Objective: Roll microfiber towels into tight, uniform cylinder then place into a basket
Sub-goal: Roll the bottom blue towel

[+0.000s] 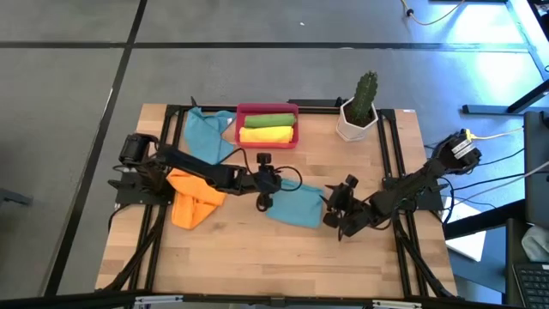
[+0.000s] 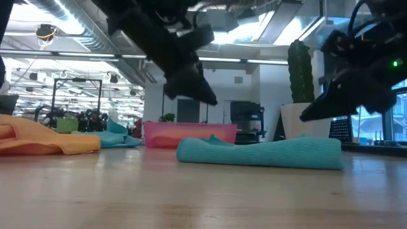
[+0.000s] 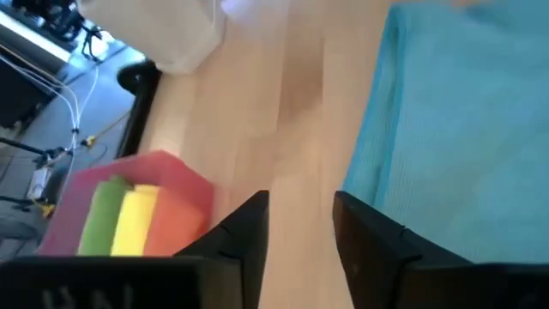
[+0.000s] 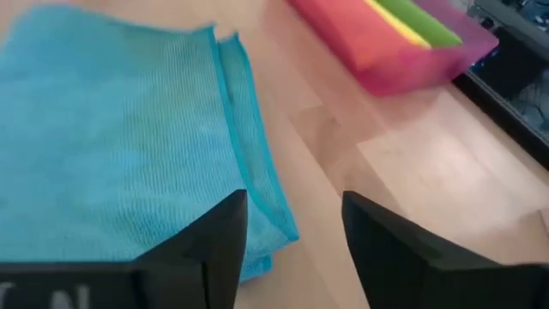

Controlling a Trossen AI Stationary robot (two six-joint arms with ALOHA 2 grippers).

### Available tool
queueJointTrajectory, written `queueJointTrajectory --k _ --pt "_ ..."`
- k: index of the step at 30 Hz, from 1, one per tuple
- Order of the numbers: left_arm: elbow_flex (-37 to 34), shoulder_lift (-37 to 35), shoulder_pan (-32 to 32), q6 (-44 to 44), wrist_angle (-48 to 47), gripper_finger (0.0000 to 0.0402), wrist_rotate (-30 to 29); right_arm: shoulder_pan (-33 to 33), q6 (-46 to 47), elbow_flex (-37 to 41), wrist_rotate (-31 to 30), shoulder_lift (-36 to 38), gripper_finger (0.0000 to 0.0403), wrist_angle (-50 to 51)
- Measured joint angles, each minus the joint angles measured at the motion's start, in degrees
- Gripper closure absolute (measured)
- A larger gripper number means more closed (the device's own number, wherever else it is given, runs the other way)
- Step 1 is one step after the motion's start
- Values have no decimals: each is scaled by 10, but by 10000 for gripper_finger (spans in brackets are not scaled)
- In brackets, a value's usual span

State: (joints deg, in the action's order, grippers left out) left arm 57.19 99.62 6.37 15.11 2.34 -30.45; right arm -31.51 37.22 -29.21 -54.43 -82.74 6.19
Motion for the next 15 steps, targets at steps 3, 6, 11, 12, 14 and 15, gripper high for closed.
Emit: queueJointTrajectory --k 3,6,11,12,14,15 --pt "0 -13 13 -37 1 279 4 -2 -6 0 4 30 216 0" --pt "1 -13 28 -93 -2 282 37 -5 -18 -1 47 50 230 -16" --pt "0 31 57 -148 44 284 77 -3 -32 -1 131 41 290 -59" --pt "0 42 64 -148 63 284 78 -2 -32 -1 139 38 308 -59" --pt "0 62 76 -147 92 285 79 3 -31 -1 140 28 347 -58" --pt "0 71 81 -147 99 285 79 8 -30 -1 141 23 367 -59"
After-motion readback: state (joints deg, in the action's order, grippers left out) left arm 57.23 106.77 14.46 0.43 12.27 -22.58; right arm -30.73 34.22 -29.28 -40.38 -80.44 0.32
